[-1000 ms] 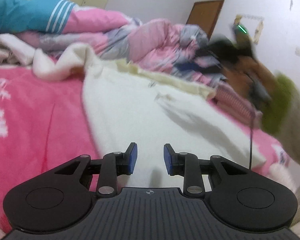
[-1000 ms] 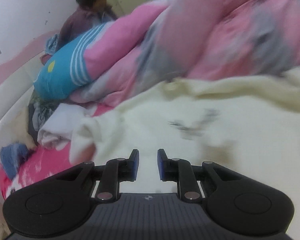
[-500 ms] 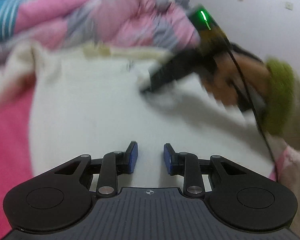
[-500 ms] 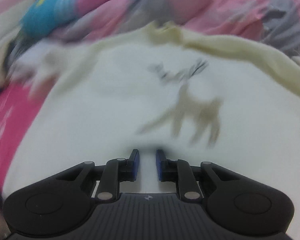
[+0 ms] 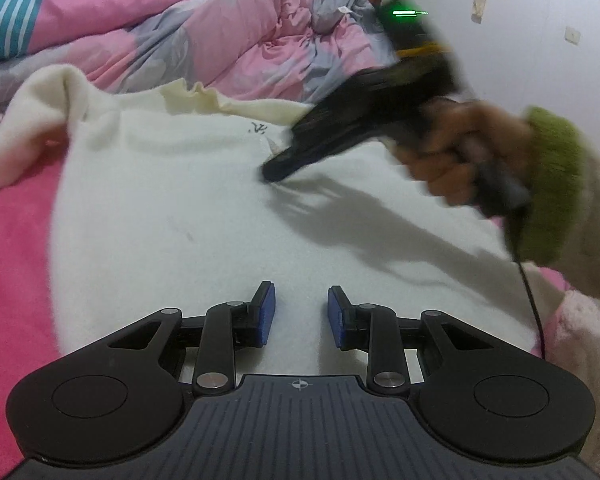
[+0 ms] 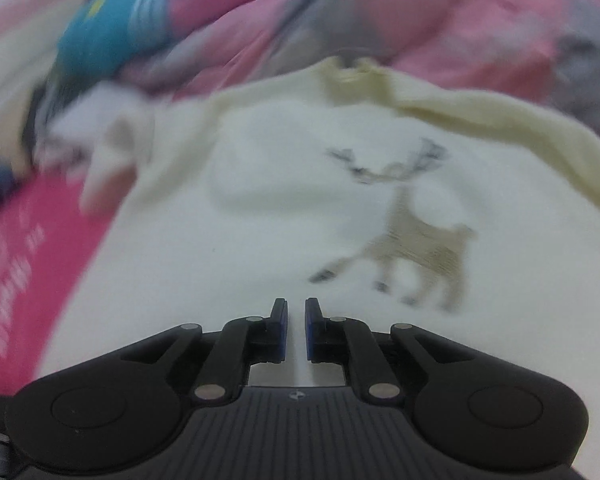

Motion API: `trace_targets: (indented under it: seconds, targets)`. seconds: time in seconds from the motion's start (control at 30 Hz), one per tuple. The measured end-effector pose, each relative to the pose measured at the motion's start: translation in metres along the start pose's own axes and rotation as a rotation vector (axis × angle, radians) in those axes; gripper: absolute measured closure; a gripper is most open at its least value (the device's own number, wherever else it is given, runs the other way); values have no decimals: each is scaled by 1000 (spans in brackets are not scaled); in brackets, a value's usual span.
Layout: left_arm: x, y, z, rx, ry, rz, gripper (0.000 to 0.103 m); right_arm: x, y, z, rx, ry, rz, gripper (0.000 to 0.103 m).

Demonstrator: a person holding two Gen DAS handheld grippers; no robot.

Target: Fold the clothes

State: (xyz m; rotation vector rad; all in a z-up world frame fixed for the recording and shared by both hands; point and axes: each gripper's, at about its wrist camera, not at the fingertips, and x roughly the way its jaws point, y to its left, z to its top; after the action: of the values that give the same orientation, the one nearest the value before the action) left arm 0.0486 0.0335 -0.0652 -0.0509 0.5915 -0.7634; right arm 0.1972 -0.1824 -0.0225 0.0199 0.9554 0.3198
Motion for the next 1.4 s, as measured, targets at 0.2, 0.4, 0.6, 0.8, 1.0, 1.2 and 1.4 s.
trace_targets:
  seconds: [0.2,0.4,0.6,0.8,1.0,1.2,1.4]
  targets:
    - [-3,-3,-3,18,-17,7,74,53,-23,56,127,-86,-12,99]
    - [-8,-3,-2,0,-19,-3,74,-39,-62,26,215,-213,-43,93]
    - [-26,-13,27,-89,-40,-105,74,-106,-83,-48,172,-118,-181,92]
    - [28,-38,6,0,88,-112,74,-53,-109,-47,98,-31,-264,95]
    - [26,-40,-1,19,45,-129,74,-32,-198,-9,359,-172,-327,96]
    - [27,-36,1,-1,42,-148,74,-68,-167,-32,341,-193,-177,92]
    - [24,-39,-2,15,24,-152,74,-10,-89,-32,59,-57,-138,93]
